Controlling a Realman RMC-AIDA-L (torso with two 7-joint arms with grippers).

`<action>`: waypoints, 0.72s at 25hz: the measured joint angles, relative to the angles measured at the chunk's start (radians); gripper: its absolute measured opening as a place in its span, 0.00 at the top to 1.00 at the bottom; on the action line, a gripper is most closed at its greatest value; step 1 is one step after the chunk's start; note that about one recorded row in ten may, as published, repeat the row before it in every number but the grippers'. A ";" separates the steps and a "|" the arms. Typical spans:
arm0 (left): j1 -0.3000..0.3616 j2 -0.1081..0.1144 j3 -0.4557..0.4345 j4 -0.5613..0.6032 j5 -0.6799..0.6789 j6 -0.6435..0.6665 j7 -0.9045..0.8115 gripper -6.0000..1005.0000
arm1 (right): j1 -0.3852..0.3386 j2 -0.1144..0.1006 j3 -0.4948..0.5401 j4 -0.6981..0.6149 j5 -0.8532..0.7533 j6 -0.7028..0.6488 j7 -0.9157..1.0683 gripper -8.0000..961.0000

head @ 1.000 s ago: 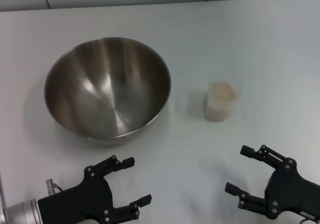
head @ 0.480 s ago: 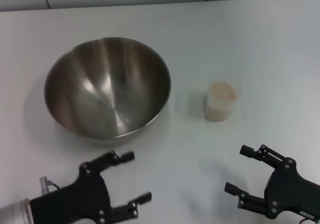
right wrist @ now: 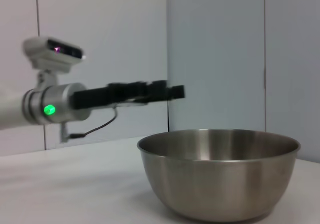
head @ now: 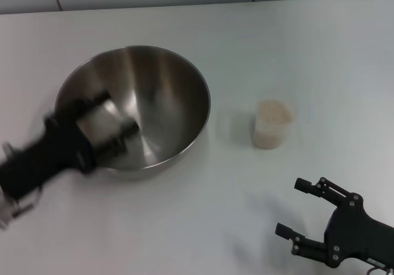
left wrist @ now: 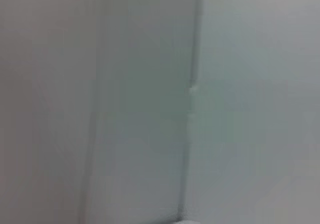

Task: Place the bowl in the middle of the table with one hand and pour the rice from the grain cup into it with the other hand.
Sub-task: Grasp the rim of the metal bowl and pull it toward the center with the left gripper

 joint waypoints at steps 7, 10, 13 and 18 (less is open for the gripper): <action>-0.111 -0.003 -0.043 0.197 0.002 -0.122 -0.294 0.17 | 0.009 0.001 0.000 0.000 0.000 0.000 0.000 0.13; -0.121 -0.003 -0.035 0.223 0.005 -0.142 -0.338 0.17 | 0.012 0.001 0.000 -0.001 0.000 -0.001 0.003 0.13; -0.137 -0.005 0.084 0.350 0.006 -0.247 -0.518 0.17 | 0.014 0.000 0.000 -0.001 0.000 -0.006 0.004 0.13; -0.119 -0.006 0.250 0.459 0.007 -0.319 -0.651 0.17 | 0.015 0.000 0.000 -0.001 0.000 -0.009 0.004 0.13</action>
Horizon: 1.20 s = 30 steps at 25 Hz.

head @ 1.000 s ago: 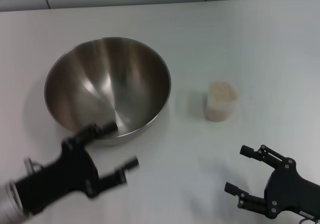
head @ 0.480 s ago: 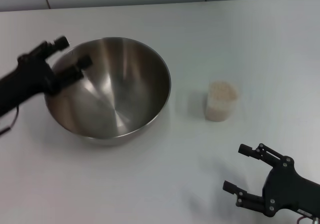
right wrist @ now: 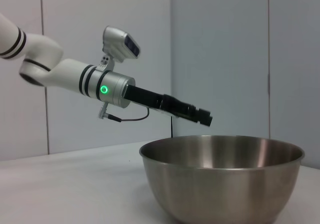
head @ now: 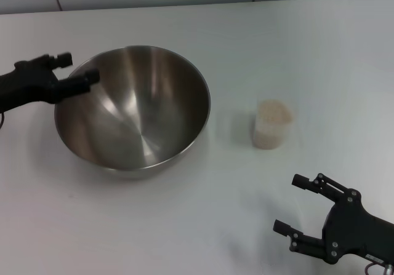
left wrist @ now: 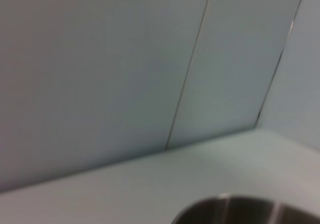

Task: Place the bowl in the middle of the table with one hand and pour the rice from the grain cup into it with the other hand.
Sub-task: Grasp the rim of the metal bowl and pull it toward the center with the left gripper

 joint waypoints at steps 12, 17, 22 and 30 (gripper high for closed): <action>0.060 0.000 0.340 0.193 -0.001 -0.181 -0.232 0.17 | -0.001 -0.001 0.000 0.000 0.000 -0.005 0.003 0.13; 0.080 0.002 0.457 0.286 0.034 -0.222 -0.359 0.17 | -0.002 -0.001 0.000 0.000 0.000 -0.007 0.003 0.13; 0.081 0.002 0.542 0.357 0.135 -0.252 -0.484 0.18 | -0.002 -0.001 0.000 0.000 0.000 -0.008 0.003 0.13; 0.066 0.000 0.639 0.403 0.202 -0.279 -0.568 0.22 | 0.000 -0.001 0.000 0.000 0.000 -0.008 0.003 0.13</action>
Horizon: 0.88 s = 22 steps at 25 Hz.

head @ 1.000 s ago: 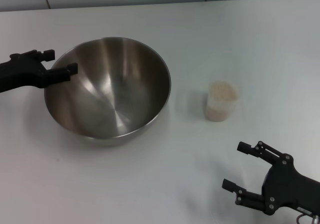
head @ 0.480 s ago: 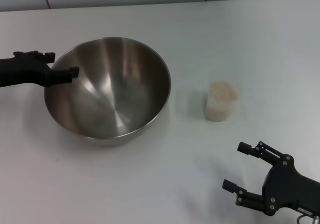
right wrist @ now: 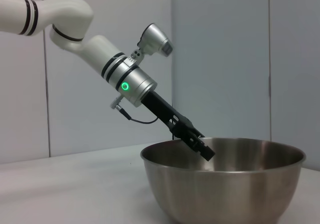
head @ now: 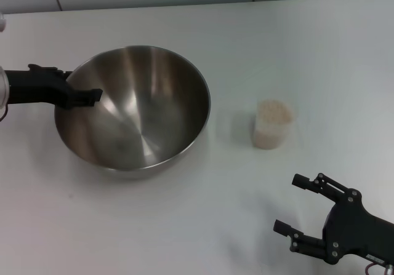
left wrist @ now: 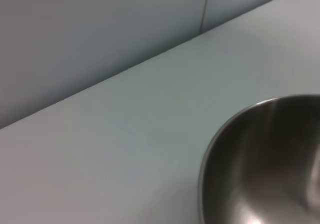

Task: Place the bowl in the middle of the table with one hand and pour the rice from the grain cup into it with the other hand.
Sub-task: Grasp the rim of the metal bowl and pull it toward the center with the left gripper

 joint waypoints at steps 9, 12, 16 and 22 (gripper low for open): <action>-0.016 0.004 0.061 0.008 0.035 0.003 -0.036 0.45 | 0.000 0.000 0.000 0.000 0.000 0.000 0.000 0.13; -0.018 0.004 0.057 0.009 0.042 0.002 -0.044 0.52 | 0.000 0.000 0.000 0.000 0.000 0.000 0.000 0.13; -0.018 0.003 0.054 0.014 0.042 0.007 -0.057 0.73 | 0.000 0.000 0.000 0.000 0.000 -0.008 0.000 0.13; -0.018 0.003 0.054 0.018 0.036 0.016 -0.079 0.93 | 0.001 0.000 0.000 -0.002 0.000 -0.011 -0.002 0.13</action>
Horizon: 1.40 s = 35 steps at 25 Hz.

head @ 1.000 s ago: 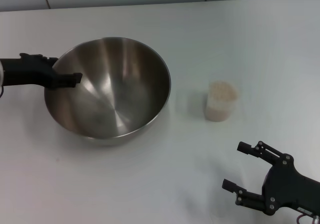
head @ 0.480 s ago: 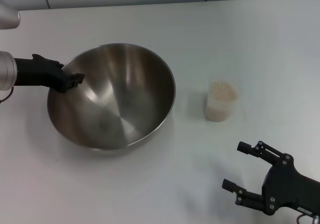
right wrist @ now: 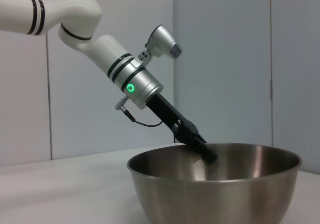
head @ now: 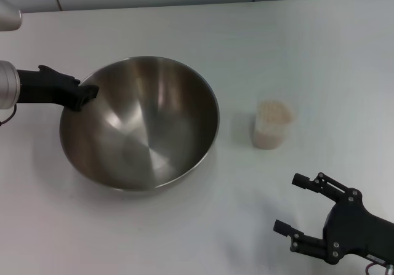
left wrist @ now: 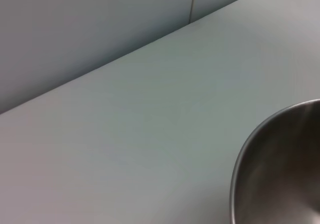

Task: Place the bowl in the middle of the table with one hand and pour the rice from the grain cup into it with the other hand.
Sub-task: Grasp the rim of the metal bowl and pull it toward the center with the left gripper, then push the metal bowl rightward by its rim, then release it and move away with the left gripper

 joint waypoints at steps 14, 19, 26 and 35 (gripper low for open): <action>-0.100 0.003 -0.132 -0.077 -0.005 0.091 -0.037 0.94 | 0.005 0.000 0.000 0.000 0.000 -0.001 -0.002 0.13; -0.140 0.004 -0.143 -0.135 -0.005 0.091 -0.036 0.95 | 0.006 0.000 0.000 0.000 0.000 -0.001 -0.003 0.13; -0.175 -0.003 -0.134 -0.185 -0.008 0.081 -0.027 0.94 | 0.006 0.000 0.000 0.000 0.000 -0.001 -0.004 0.13; -0.188 -0.003 -0.132 -0.236 -0.013 0.036 0.011 0.89 | 0.007 0.000 0.000 0.000 0.000 0.000 -0.006 0.13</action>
